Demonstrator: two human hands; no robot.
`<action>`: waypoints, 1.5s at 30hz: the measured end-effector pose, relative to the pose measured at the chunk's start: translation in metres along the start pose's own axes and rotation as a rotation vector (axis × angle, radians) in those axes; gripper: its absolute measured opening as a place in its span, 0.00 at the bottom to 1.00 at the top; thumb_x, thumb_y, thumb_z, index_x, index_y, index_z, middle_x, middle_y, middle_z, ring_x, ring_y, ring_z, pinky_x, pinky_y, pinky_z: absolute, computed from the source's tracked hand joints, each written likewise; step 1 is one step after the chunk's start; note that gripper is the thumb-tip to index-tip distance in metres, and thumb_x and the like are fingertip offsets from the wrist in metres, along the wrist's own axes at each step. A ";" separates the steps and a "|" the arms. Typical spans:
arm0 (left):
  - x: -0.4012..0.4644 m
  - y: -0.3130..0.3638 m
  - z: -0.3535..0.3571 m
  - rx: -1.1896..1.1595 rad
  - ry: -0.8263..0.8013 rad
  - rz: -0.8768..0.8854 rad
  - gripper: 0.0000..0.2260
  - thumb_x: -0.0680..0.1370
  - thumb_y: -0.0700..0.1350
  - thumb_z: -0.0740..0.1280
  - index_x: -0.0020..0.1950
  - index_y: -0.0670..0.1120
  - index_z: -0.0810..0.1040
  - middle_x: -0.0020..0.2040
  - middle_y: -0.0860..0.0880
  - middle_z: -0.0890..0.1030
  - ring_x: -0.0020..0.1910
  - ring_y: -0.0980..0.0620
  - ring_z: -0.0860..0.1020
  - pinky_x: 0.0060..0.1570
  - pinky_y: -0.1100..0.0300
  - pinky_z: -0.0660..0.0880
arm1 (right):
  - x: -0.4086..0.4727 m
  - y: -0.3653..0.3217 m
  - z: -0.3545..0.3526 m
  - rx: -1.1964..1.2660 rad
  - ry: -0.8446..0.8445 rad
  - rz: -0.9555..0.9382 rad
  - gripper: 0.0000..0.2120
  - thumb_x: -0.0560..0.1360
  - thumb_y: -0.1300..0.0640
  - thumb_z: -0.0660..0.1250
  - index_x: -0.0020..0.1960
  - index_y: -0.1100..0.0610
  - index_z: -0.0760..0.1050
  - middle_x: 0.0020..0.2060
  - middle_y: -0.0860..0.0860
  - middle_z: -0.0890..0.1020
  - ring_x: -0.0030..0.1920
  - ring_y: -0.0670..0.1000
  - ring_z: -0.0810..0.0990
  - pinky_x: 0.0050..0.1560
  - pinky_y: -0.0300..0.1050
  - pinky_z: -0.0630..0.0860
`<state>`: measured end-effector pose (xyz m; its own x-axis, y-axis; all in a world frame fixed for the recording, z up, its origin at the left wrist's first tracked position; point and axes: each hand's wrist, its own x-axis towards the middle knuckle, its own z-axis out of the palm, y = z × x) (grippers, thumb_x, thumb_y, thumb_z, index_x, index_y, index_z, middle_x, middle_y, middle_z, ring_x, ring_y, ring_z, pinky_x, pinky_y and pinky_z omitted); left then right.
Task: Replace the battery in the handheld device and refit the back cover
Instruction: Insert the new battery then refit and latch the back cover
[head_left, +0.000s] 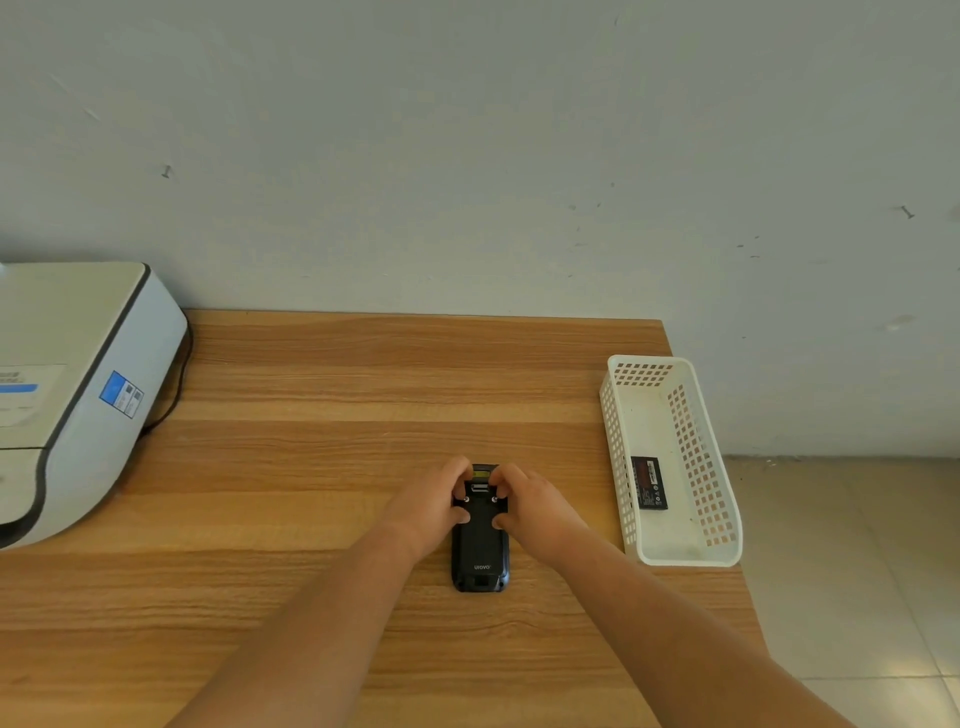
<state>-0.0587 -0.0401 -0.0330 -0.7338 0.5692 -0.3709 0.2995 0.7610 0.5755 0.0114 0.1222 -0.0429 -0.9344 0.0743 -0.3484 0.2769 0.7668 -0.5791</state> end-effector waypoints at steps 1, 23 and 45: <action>-0.001 0.000 0.001 -0.018 0.008 -0.010 0.17 0.74 0.42 0.72 0.58 0.56 0.70 0.49 0.56 0.76 0.48 0.57 0.76 0.52 0.55 0.77 | 0.000 0.000 0.000 0.007 -0.005 0.002 0.21 0.72 0.60 0.71 0.62 0.49 0.69 0.54 0.45 0.75 0.53 0.46 0.73 0.55 0.41 0.72; -0.003 0.005 0.016 -0.015 0.067 -0.102 0.20 0.74 0.43 0.73 0.62 0.53 0.70 0.56 0.53 0.76 0.55 0.54 0.75 0.58 0.55 0.75 | 0.000 0.001 0.003 -0.033 -0.142 0.102 0.16 0.78 0.54 0.66 0.63 0.51 0.68 0.49 0.51 0.79 0.46 0.49 0.78 0.45 0.43 0.76; -0.010 0.008 0.016 -0.070 0.100 -0.129 0.18 0.75 0.43 0.72 0.61 0.52 0.70 0.56 0.54 0.75 0.55 0.54 0.74 0.56 0.57 0.74 | 0.012 -0.003 -0.007 -0.016 -0.068 0.132 0.15 0.70 0.56 0.75 0.53 0.55 0.74 0.49 0.47 0.74 0.50 0.48 0.72 0.52 0.43 0.72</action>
<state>-0.0395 -0.0345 -0.0364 -0.8214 0.4321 -0.3723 0.1584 0.7999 0.5788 -0.0017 0.1252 -0.0406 -0.8724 0.1323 -0.4705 0.3924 0.7634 -0.5130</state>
